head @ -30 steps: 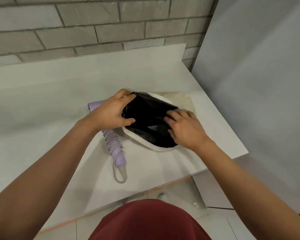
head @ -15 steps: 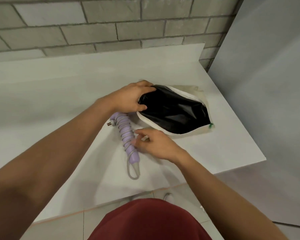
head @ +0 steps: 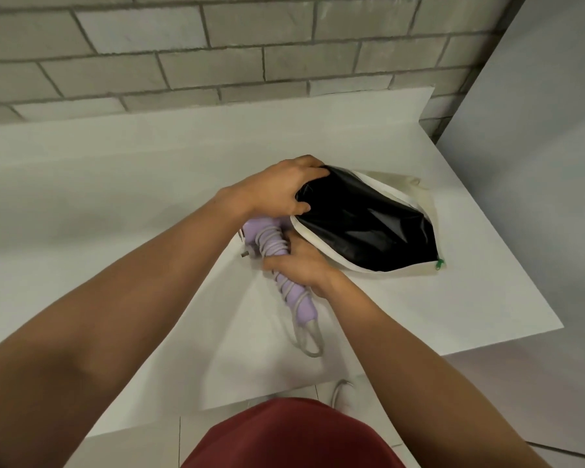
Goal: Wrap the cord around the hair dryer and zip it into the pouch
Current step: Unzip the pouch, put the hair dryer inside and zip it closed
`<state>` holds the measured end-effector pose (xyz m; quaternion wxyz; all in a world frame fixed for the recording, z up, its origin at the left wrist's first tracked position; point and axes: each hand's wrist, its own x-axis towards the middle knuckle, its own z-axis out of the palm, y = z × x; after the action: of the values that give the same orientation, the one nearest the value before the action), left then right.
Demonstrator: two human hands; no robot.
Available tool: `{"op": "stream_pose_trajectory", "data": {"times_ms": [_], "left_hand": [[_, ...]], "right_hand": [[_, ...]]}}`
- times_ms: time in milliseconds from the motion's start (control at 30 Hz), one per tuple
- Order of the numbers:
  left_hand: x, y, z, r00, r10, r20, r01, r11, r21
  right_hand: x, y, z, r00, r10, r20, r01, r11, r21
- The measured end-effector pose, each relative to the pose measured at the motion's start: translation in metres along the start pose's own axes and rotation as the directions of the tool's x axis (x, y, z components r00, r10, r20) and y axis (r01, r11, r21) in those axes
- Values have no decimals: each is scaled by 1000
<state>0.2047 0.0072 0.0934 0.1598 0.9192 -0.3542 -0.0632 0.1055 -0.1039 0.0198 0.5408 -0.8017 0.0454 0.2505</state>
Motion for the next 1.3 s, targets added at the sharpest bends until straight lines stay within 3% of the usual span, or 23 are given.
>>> {"op": "stream_pose_trajectory", "data": {"times_ms": [433, 633, 900, 1000, 1133, 1300], "left_hand": [[6, -24, -1, 998, -36, -44, 36, 999, 1], [-9, -13, 21, 992, 34, -124, -28, 999, 43], [-44, 20, 47, 939, 37, -342, -45, 999, -17], [-60, 30, 56, 933, 5, -360, -7, 1000, -3], [-80, 35, 76, 954, -20, -300, 32, 999, 33], [-97, 56, 98, 958, -62, -280, 61, 998, -14]], "right_hand": [[-121, 19, -60, 997, 37, 63, -33, 997, -70], [-147, 14, -99, 999, 35, 26, -40, 974, 221], [-115, 12, -100, 968, 234, -86, -178, 891, 418], [-95, 19, -105, 939, 288, -187, -151, 836, 528], [-71, 26, -113, 867, 325, -377, 24, 729, 684], [-39, 36, -111, 684, 369, -629, 137, 782, 608]]}}
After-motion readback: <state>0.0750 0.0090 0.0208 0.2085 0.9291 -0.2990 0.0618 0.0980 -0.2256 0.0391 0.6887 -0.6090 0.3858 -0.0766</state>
